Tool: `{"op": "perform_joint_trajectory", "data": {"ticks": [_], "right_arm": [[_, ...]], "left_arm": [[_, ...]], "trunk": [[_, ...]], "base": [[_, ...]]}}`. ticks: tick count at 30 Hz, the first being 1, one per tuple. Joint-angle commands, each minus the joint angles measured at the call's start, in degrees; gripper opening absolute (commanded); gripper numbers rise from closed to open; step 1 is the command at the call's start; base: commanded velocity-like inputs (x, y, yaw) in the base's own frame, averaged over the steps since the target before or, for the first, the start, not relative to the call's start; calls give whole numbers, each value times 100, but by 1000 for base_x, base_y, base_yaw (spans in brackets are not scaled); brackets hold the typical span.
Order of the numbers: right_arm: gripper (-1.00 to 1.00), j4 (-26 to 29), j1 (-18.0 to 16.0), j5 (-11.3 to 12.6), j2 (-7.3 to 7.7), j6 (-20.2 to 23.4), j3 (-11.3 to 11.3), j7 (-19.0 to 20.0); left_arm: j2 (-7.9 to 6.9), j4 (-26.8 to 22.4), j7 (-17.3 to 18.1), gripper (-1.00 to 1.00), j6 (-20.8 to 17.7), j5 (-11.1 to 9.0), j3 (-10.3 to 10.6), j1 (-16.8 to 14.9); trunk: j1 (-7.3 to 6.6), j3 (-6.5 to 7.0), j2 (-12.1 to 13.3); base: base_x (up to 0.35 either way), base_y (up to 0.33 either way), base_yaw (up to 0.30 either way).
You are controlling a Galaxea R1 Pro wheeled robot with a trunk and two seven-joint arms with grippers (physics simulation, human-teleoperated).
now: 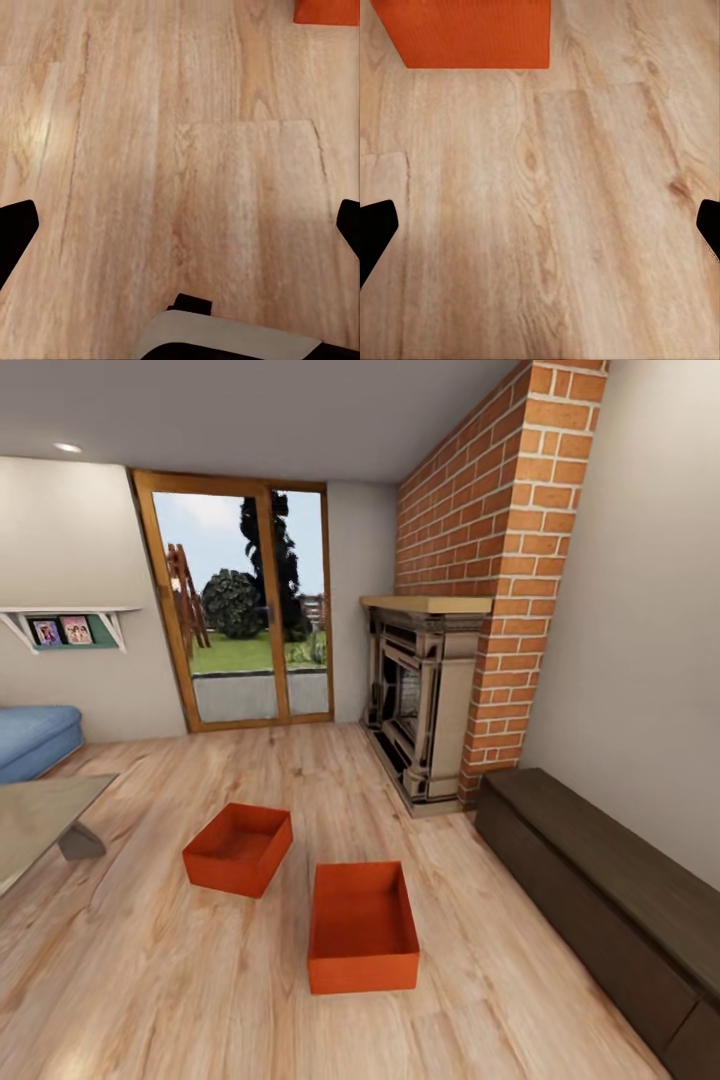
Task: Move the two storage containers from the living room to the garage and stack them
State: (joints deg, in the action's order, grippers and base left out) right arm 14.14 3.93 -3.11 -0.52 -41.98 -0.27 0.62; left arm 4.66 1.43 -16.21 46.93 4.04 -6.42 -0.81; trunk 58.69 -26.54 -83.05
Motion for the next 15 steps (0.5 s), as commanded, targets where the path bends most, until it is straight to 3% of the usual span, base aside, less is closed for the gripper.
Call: {"op": "perform_joint_trajectory", "data": {"ticks": [1,8,15], "right_arm": [[100,10,3,-29,0,-4,9,-1],[100,10,3,-31,0,-6,10,-3],[100,10,3,-31,0,-3,10,4]], "left_arm": [[0,15,-14,100,27,44,-43,-7],[-2,15,6,100,27,44,-43,-7],[0,15,17,100,35,44,-43,-7]], "trunk": [[3,-5,-2],[3,-5,-2],[3,-5,-2]], "base": [[321,-21,0],[312,-4,0],[69,1,0]]}}
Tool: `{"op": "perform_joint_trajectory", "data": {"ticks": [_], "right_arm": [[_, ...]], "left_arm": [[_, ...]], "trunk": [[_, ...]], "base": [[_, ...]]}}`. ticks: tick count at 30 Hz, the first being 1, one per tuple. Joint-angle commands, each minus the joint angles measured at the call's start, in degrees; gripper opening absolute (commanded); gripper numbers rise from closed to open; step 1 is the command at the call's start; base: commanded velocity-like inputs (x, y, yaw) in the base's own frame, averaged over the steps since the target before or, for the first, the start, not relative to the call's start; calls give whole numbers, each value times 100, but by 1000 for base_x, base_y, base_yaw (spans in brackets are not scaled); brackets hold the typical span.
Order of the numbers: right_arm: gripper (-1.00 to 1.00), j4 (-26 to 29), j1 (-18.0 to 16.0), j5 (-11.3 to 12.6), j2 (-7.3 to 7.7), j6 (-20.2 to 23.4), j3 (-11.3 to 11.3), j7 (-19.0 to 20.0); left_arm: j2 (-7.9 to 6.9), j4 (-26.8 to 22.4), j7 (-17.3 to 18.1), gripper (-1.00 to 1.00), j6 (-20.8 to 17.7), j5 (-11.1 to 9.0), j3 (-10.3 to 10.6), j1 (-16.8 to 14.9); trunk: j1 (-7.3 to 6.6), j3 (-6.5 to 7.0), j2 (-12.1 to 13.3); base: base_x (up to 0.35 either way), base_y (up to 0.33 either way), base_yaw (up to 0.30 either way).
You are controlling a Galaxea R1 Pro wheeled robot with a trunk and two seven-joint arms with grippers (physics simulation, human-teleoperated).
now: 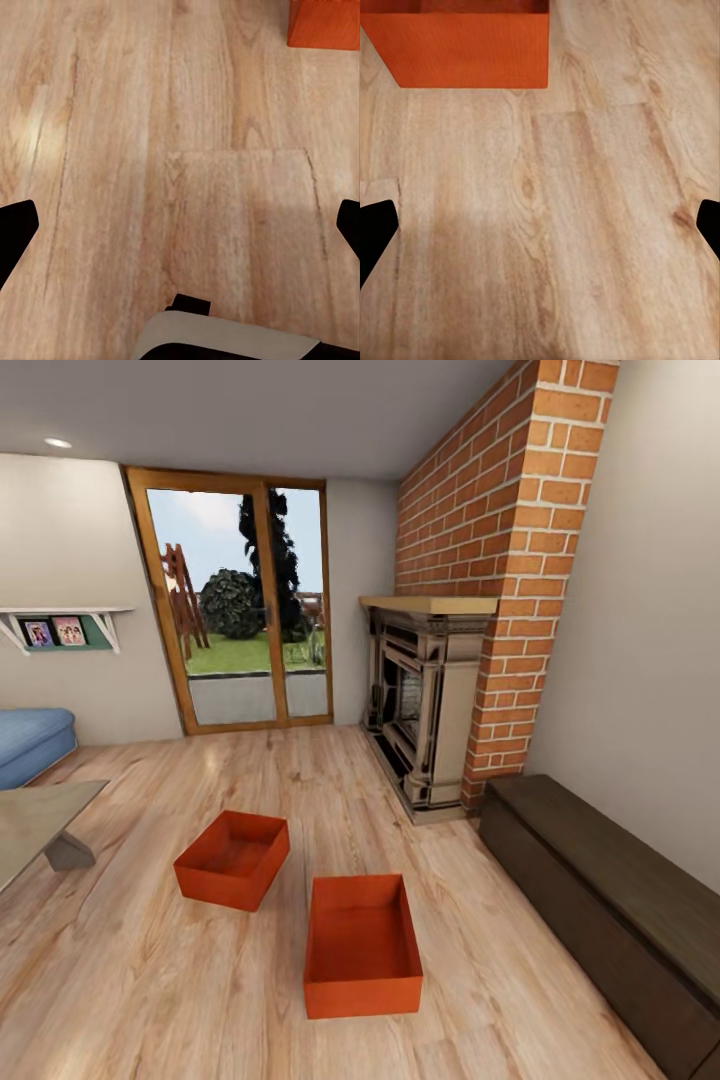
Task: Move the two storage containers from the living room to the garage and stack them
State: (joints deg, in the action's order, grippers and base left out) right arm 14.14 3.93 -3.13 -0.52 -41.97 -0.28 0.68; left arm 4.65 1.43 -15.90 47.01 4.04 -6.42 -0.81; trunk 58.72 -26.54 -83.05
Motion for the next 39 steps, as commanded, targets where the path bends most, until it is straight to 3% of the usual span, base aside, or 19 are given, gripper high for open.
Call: {"op": "perform_joint_trajectory", "data": {"ticks": [1,39], "right_arm": [[100,10,3,-29,-1,-4,10,0],[100,10,3,-36,-1,5,10,1]], "left_arm": [[0,15,-17,100,25,44,-44,-9],[-1,15,-53,100,18,44,-44,-8]], "trunk": [[1,-5,-3],[1,-5,-3]], "base": [[115,45,0],[316,3,0]]}}
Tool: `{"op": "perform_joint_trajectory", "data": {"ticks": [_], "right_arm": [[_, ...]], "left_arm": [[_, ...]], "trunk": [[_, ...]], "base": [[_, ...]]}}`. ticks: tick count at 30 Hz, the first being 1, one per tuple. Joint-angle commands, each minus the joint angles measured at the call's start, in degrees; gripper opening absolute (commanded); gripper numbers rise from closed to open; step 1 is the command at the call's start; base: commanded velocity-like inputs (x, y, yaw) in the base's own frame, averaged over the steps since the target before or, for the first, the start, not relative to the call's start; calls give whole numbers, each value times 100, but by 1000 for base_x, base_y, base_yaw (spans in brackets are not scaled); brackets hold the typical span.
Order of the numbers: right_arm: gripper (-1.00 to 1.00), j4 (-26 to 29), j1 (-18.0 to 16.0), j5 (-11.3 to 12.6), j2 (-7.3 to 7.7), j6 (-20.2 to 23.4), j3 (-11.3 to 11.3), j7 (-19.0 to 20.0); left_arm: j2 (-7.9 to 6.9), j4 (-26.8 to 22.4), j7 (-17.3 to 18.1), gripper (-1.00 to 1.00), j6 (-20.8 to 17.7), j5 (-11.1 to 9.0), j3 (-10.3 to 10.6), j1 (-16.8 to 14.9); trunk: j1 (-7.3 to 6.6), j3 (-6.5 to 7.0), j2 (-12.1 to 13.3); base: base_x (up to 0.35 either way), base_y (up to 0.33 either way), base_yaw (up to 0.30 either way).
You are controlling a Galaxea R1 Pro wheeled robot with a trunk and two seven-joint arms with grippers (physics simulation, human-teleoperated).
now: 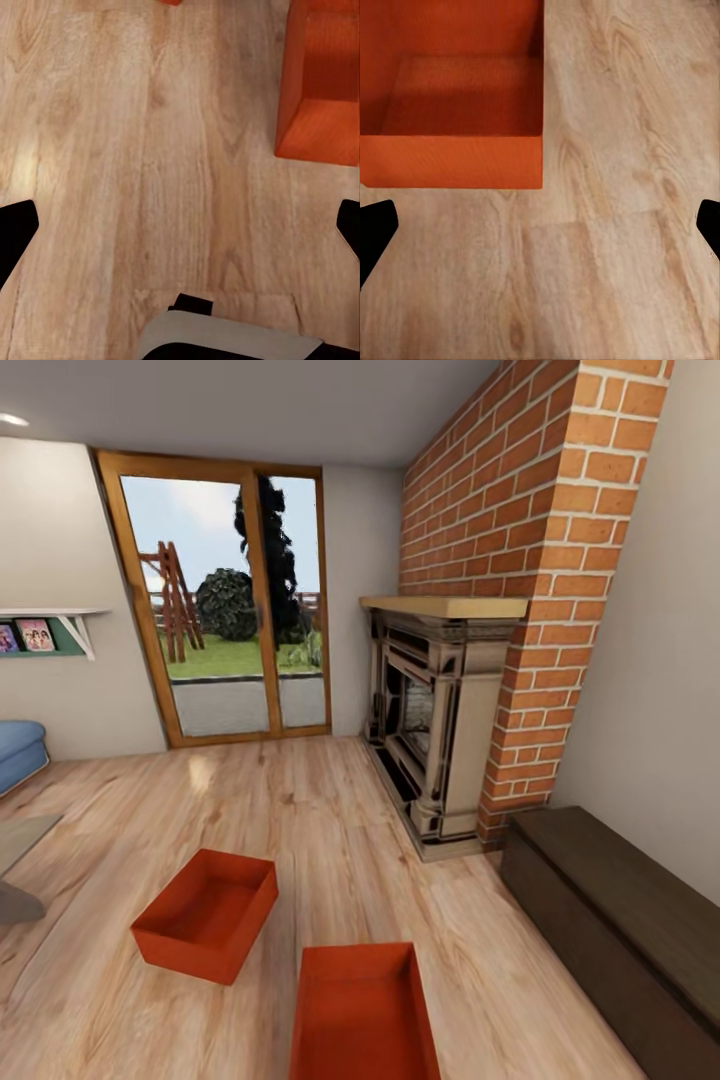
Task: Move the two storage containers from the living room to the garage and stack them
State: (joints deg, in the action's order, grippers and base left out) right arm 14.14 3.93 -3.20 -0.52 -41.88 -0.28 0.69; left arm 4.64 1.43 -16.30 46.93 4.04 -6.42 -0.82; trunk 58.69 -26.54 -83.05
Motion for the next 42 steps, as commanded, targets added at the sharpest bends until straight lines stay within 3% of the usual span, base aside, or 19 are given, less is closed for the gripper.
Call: {"op": "perform_joint_trajectory", "data": {"ticks": [1,11,26,42], "right_arm": [[100,10,3,-30,0,-4,10,-1],[100,10,3,-26,0,-13,10,-14],[100,10,3,-31,0,-13,2,0],[100,10,3,-32,0,-4,1,8]], "left_arm": [[-1,15,-14,100,27,44,-43,-7],[-3,15,-6,100,33,44,-43,-7],[-3,15,-7,100,35,44,-43,-7],[2,15,-6,100,35,44,-43,-6]], "trunk": [[4,-5,-2],[4,-5,-2],[4,-5,-2],[4,-5,-2]], "base": [[326,0,0],[295,0,0],[32,-1,0],[219,-117,2]]}}
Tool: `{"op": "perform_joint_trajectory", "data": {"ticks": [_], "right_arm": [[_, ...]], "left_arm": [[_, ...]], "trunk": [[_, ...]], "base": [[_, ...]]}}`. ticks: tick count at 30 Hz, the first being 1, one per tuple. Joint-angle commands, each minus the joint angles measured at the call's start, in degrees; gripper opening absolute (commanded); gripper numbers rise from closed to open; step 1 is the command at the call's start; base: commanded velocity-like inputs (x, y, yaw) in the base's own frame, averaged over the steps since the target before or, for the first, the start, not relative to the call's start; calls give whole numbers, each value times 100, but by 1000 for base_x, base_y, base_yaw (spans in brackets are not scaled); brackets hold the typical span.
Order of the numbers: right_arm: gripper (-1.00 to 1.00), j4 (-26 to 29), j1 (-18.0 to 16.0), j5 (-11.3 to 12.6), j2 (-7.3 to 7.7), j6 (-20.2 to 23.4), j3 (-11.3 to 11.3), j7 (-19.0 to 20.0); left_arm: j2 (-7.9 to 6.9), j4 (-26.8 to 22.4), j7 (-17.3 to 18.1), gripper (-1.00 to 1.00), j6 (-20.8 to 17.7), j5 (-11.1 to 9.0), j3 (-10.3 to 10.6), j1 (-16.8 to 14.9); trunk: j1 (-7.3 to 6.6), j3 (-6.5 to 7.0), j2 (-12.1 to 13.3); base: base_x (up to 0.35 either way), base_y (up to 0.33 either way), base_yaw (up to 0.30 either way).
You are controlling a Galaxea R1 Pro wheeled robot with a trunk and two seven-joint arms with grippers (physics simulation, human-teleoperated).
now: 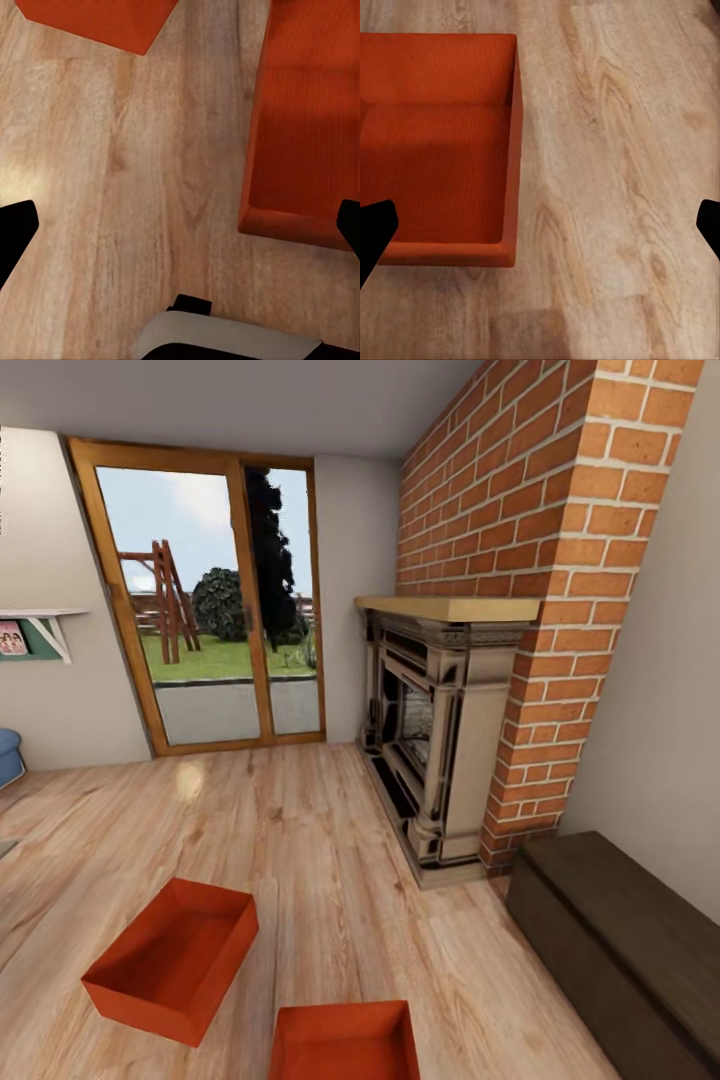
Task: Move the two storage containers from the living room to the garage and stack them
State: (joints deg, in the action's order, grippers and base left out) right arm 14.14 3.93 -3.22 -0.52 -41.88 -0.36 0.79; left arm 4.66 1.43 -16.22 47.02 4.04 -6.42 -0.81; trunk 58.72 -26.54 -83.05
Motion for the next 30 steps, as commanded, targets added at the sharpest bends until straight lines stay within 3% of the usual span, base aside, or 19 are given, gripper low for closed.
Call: {"op": "perform_joint_trajectory", "data": {"ticks": [1,9,30], "right_arm": [[100,10,3,-29,0,-4,10,-3],[100,10,3,-29,0,-4,10,-4],[100,10,3,-31,0,-4,10,-9]], "left_arm": [[0,15,-13,100,27,44,-44,-7],[0,15,-12,100,27,44,-44,-7],[0,15,6,100,27,44,-44,-8]], "trunk": [[0,-5,-3],[0,-5,-3],[0,-5,-3]], "base": [[24,-17,47],[5,-4,185],[0,0,26]]}}
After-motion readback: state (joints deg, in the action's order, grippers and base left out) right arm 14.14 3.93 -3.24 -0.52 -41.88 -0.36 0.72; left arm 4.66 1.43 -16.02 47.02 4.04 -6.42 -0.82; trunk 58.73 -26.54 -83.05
